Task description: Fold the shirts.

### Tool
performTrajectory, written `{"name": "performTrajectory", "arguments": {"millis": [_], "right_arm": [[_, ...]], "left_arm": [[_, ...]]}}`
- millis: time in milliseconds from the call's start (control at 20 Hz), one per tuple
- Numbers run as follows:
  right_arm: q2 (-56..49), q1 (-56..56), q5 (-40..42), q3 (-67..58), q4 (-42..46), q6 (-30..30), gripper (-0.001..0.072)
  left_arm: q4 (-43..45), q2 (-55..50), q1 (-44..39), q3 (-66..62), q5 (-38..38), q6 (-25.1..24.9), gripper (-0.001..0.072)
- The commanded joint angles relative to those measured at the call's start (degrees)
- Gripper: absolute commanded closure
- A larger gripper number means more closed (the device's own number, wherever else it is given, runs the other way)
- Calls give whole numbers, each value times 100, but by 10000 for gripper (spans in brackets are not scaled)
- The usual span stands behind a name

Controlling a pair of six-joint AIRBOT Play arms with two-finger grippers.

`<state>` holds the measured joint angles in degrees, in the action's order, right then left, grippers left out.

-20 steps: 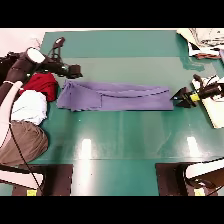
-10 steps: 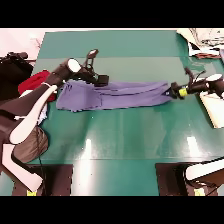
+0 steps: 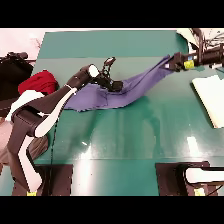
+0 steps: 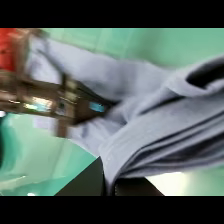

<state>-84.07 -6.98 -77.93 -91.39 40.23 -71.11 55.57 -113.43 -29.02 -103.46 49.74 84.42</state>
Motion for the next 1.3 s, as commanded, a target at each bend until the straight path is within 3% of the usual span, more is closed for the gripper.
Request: {"name": "performTrajectory", "arguments": {"millis": [0,400,750,1000,1100,1200,1250], "right_arm": [[96,592,-22,-662,-17,-197,688],[24,1414,144,-981,24,-175,687],[-103,2396,756,-984,-26,92,687],[-1622,3980,1572,-2107,-20,205,687],[-2476,4555,2288,-2844,-24,214,683],[-2879,4865,2894,-3005,-26,214,483],[-2920,4898,2841,-2979,-7,216,485]], "left_arm": [[31,-157,-52,-98,87,81,688],[-28,-129,81,-352,267,105,688],[839,1038,1685,-1250,1099,105,688],[1147,2184,2938,-1296,1397,59,688],[1176,2509,3287,-1296,1473,59,688],[1176,2723,3521,-1294,1578,61,688],[1176,2771,3593,-1292,1644,59,688]]}}
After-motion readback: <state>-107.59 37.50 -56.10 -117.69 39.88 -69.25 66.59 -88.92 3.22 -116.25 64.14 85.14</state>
